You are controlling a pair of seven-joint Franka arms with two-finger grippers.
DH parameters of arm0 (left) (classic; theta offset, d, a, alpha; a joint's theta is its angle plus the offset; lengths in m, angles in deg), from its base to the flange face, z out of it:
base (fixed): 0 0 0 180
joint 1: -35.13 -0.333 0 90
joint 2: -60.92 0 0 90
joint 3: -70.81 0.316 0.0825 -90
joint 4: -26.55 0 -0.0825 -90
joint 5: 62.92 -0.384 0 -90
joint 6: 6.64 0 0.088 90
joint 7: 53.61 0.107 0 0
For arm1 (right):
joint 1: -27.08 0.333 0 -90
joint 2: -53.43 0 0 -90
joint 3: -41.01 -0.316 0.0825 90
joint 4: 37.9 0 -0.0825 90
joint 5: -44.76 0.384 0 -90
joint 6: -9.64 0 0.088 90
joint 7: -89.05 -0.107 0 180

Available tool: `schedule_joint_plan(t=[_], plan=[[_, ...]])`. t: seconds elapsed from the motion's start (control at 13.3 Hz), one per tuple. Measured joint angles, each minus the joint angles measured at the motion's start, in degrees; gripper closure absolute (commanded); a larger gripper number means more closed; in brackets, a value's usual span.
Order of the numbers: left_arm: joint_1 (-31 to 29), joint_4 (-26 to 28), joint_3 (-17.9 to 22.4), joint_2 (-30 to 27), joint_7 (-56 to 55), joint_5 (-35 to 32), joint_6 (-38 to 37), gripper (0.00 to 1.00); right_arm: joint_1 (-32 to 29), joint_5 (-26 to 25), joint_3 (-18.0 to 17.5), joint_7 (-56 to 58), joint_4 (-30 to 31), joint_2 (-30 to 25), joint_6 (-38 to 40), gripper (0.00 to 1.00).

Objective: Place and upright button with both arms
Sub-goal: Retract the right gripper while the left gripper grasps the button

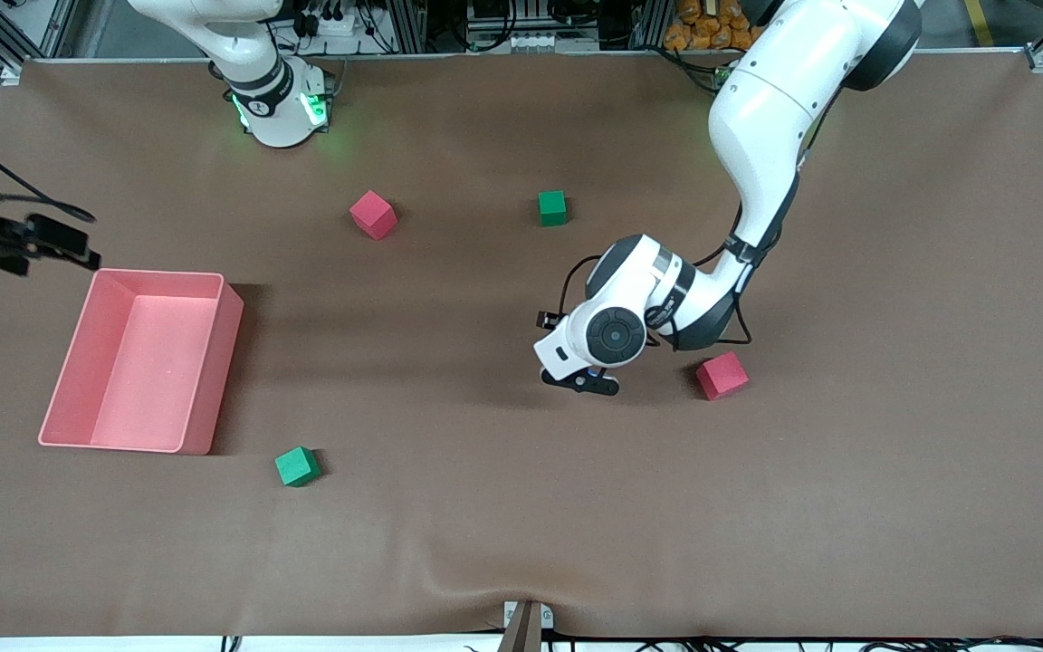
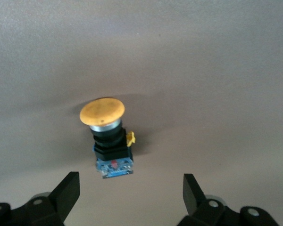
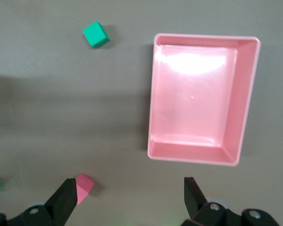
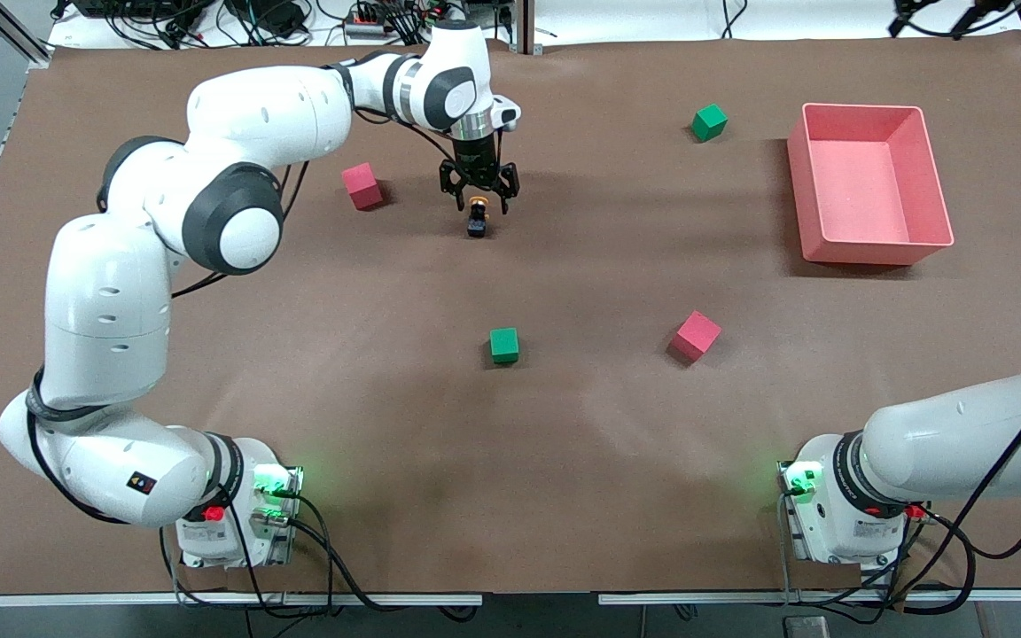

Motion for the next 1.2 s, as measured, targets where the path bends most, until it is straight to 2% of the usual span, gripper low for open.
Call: schedule_joint_plan(t=[0.15, 0.45, 0.6, 1.2], plan=[[-0.1, 0.0, 0.2, 0.2, 0.9, 0.0, 0.0, 0.18, 0.2, -1.5, 1.4, 0.1, -2.1, -1.7, 2.8, 0.00], [0.1, 0.0, 0.2, 0.3, -0.9, 0.0, -0.2, 0.19, 0.2, -3.4, 0.2, 0.0, -5.6, -4.4, 8.2, 0.00], [0.3, 0.1, 0.5, 1.1, -1.7, -0.9, -0.3, 0.23, 0.2, -3.6, -0.5, -0.2, -5.6, -5.1, 8.4, 0.00], [0.7, 0.0, 1.5, 2.9, -4.9, -1.1, -0.3, 0.31, 0.4, -4.3, -1.3, -3.5, -5.6, -5.1, 6.6, 0.00]])
